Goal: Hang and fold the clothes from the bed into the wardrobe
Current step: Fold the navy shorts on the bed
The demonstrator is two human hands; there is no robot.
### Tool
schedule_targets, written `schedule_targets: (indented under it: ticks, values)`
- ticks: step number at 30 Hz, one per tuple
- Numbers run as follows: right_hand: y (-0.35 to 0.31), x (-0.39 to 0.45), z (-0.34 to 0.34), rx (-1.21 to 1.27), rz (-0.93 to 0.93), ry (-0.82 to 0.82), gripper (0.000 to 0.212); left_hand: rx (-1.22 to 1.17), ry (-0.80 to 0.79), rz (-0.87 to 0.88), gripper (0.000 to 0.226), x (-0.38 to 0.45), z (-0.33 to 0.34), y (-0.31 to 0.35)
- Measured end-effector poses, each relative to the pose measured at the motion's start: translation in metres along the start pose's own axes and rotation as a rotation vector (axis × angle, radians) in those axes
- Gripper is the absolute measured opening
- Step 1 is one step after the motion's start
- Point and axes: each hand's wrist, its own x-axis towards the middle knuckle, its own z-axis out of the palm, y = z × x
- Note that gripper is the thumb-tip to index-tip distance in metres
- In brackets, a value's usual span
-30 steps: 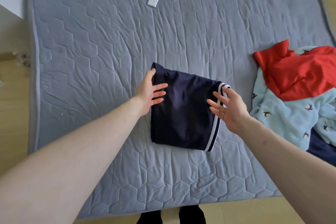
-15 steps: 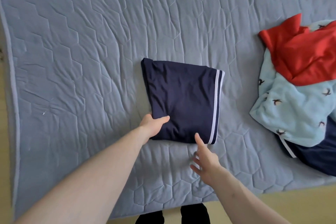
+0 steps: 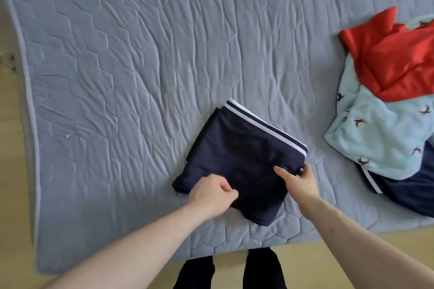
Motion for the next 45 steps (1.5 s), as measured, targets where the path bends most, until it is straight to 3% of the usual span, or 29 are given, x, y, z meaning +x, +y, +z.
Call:
schedule_targets:
  ticks: [2, 3, 5, 7, 8, 12, 16, 24, 28, 31, 35, 39, 45]
  values:
    - [0.005, 0.003, 0.0, 0.016, 0.019, -0.047, 0.064, -0.097, 0.38, -0.008, 0.03, 0.026, -0.027, -0.003]
    - [0.009, 0.005, 0.002, 0.017, 0.028, -0.069, 0.069, -0.146, 0.423, -0.039, 0.052, 0.041, -0.039, -0.005]
    - [0.016, 0.008, 0.008, 0.005, 0.026, -0.101, 0.076, -0.186, 0.264, -0.154, 0.103, 0.067, -0.055, -0.009]
    - [0.019, 0.01, 0.013, 0.003, 0.02, -0.114, 0.075, -0.206, 0.087, -0.21, 0.126, 0.081, -0.061, -0.008]
    - [0.018, 0.009, 0.013, 0.01, 0.018, -0.128, 0.071, -0.221, 0.038, -0.207, 0.12, 0.085, -0.06, -0.008]
    - [0.007, -0.007, -0.003, 0.057, 0.014, -0.195, 0.061, -0.382, 0.022, -0.11, 0.049, 0.063, -0.054, 0.006]
    - [-0.023, -0.049, -0.037, 0.073, -0.034, -0.214, 0.05, -0.579, 0.141, -0.022, 0.018, -0.014, -0.066, 0.016]
    - [-0.127, -0.209, -0.099, -0.058, -0.176, -0.399, 0.04, -0.77, 0.348, 0.049, 0.011, -0.242, -0.131, 0.03]
    - [-0.168, -0.296, -0.107, -0.133, -0.273, -0.489, 0.041, -0.888, 0.543, 0.021, 0.02, -0.339, -0.155, 0.021]
    - [-0.187, -0.355, -0.098, -0.207, -0.356, -0.548, 0.041, -0.946, 0.642, -0.013, 0.039, -0.399, -0.163, 0.002]
    - [-0.197, -0.431, -0.066, -0.316, -0.477, -0.64, 0.038, -0.936, 0.777, 0.042, 0.068, -0.467, -0.171, -0.045]
    - [-0.188, -0.509, -0.01, -0.416, -0.566, -0.744, 0.036, -0.908, 0.899, 0.139, 0.055, -0.535, -0.185, -0.113]
    - [-0.152, -0.641, 0.1, -0.46, -0.685, -0.875, 0.036, -0.922, 1.021, 0.103, 0.043, -0.623, -0.21, -0.255]
